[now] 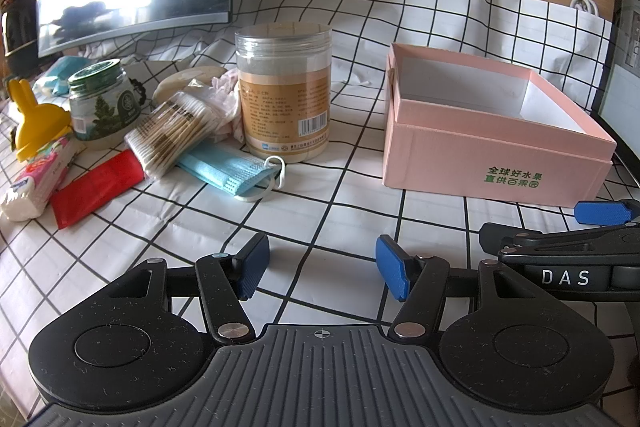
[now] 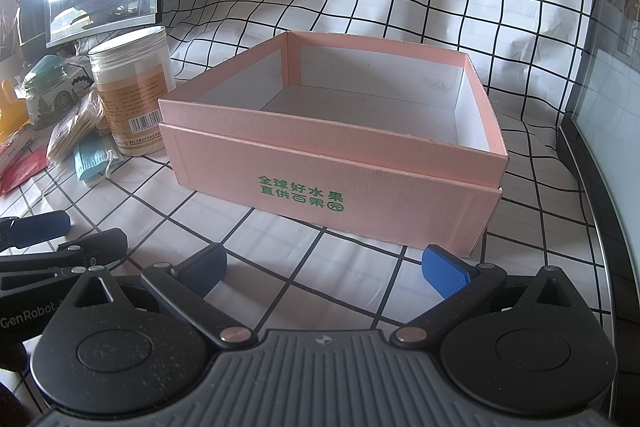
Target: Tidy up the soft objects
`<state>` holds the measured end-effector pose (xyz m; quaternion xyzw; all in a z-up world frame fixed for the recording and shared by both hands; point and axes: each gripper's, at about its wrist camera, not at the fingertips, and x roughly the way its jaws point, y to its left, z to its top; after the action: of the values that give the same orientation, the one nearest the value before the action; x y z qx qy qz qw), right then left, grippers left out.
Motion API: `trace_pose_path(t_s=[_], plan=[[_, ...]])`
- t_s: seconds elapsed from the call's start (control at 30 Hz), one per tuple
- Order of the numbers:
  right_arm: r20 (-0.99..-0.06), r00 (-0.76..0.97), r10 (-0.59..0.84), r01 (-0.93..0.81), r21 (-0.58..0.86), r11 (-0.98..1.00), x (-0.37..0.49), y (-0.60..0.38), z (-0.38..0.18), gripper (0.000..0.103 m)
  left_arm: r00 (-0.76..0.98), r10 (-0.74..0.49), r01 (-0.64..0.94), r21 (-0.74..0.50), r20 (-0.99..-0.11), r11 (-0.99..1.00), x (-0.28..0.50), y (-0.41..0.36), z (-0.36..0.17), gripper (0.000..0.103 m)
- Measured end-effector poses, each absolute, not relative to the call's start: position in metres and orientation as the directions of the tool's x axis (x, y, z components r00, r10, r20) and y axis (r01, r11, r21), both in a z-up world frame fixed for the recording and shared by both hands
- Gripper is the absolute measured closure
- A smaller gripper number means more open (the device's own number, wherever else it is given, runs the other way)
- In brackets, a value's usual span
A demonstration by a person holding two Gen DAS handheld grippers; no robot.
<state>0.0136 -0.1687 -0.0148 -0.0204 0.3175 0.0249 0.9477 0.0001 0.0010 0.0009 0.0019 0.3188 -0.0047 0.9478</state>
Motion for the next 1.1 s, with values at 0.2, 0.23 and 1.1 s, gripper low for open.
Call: trace_pose_path(t_s=[0.2, 0.23, 1.1], plan=[[-0.603, 0.797, 0.034, -0.06, -0.023, 0.998, 0.014, -0.169, -0.015, 0.0, 0.797, -0.007, 0.01, 0.002, -0.604, 1.0, 0.0, 0.001, 0.001, 0.038], [-0.603, 0.797, 0.034, -0.06, -0.023, 0.998, 0.014, -0.169, -0.015, 0.0, 0.797, -0.006, 0.01, 0.003, -0.604, 1.0, 0.0, 0.001, 0.001, 0.038], [-0.608, 0.793, 0.042, -0.07, -0.022, 0.997, 0.012, -0.153, -0.012, 0.0, 0.797, -0.007, 0.01, 0.001, -0.604, 1.0, 0.001, 0.0, 0.0, 0.038]])
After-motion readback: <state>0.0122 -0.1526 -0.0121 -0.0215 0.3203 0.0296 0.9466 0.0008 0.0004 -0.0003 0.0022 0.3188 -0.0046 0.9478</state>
